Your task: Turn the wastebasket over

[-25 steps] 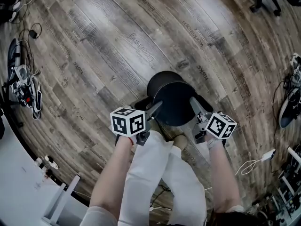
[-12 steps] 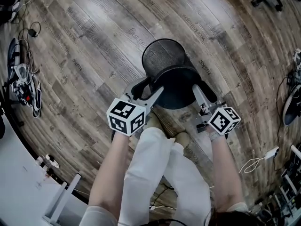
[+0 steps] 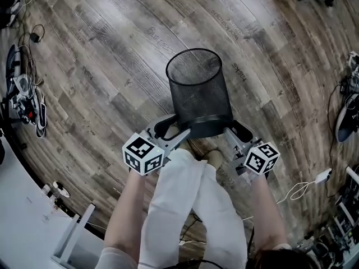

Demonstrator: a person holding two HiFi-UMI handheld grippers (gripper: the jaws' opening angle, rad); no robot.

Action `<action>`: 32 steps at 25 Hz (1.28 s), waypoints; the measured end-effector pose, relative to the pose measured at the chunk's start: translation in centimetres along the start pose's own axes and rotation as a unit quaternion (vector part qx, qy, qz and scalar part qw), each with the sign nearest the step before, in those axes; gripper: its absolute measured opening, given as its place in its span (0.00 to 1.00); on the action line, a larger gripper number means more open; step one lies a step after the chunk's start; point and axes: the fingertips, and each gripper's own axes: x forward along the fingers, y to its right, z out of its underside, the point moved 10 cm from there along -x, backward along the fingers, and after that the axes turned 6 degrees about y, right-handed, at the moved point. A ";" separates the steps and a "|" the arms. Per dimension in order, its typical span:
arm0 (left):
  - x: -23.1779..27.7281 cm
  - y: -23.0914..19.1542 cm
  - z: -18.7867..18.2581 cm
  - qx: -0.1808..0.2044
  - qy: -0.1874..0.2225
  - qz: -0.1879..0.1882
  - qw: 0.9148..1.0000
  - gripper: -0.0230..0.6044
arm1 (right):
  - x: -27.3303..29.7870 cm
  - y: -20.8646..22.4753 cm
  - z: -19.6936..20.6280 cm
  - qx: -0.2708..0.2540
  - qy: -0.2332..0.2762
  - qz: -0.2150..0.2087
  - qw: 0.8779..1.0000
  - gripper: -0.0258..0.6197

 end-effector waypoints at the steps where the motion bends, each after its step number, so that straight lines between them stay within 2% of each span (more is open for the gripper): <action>1: 0.0 0.3 0.6 0.008 -0.012 0.007 1.000 0.40 | -0.3 0.2 0.7 -0.002 -0.013 0.001 1.000 0.34; 6: 0.5 0.9 3.9 0.056 -0.078 0.018 0.995 0.40 | -0.6 1.5 3.7 -0.021 -0.068 0.015 0.997 0.33; 9: 0.8 0.7 6.1 0.066 -0.100 0.016 0.993 0.40 | -0.2 2.5 5.2 -0.041 -0.093 0.016 0.995 0.33; 15: 1.9 -0.9 9.3 0.047 -0.131 0.014 0.990 0.40 | 1.2 4.3 7.9 -0.061 -0.127 0.033 0.989 0.33; 18: 2.4 -1.7 10.7 0.047 -0.159 0.009 0.986 0.40 | 1.9 4.8 9.2 -0.068 -0.137 0.044 0.987 0.33; 22: 2.4 -2.3 12.5 0.021 -0.181 -0.002 0.983 0.40 | 2.5 4.9 10.8 -0.080 -0.160 0.055 0.982 0.33; 26: 2.7 -2.7 13.5 0.005 -0.204 -0.006 0.979 0.40 | 2.9 5.2 11.4 -0.092 -0.177 0.062 0.978 0.33; 29: 3.2 -2.8 14.2 0.006 -0.225 -0.005 0.974 0.40 | 3.0 5.5 11.9 -0.097 -0.188 0.067 0.975 0.33; 32: 3.5 -2.9 14.5 -0.002 -0.230 0.000 0.973 0.40 | 3.1 5.8 12.3 -0.094 -0.199 0.065 0.973 0.33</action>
